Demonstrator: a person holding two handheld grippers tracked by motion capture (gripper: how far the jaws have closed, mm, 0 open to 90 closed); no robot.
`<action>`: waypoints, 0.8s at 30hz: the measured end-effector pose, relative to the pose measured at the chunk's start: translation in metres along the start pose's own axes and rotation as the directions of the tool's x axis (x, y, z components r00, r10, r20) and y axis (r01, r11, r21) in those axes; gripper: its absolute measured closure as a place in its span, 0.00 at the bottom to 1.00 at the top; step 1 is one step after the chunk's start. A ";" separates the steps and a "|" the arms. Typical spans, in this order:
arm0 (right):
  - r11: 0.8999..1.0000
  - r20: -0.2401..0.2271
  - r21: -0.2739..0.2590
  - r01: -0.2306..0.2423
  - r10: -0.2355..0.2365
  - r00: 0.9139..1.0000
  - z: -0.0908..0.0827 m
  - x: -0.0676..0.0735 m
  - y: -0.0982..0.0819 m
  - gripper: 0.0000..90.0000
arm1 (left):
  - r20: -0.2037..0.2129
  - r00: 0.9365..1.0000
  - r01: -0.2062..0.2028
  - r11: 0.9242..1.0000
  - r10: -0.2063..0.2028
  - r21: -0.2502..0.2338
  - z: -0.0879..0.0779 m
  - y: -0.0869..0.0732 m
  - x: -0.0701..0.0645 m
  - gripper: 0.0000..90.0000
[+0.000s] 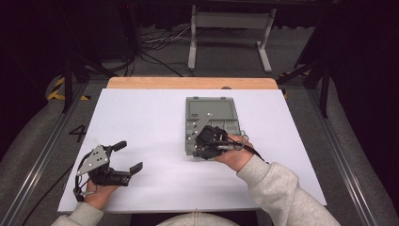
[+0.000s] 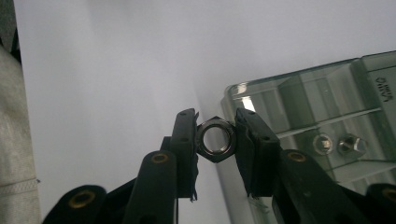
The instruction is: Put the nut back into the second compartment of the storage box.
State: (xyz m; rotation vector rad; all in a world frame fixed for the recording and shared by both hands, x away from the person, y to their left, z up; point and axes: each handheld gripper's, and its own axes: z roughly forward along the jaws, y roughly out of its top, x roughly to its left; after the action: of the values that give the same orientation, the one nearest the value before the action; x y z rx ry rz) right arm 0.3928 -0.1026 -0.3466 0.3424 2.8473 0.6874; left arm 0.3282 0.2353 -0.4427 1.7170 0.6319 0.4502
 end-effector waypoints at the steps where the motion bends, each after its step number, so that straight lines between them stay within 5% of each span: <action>1: 1.000 0.000 0.000 0.000 0.000 1.000 0.000 0.000 0.000 0.78 | 0.000 1.000 0.001 1.000 -0.001 0.000 0.000 0.000 0.000 0.04; 24: 0.989 0.085 -0.057 -0.134 0.139 0.987 0.001 -0.071 0.011 0.78 | 0.001 1.000 0.000 1.000 0.000 -0.003 0.000 0.000 0.001 0.04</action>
State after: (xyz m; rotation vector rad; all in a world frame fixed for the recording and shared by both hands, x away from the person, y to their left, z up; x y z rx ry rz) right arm 0.4625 -0.1113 -0.3329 0.5500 2.7367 0.7493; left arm 0.3289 0.2363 -0.4430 1.7143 0.6307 0.4502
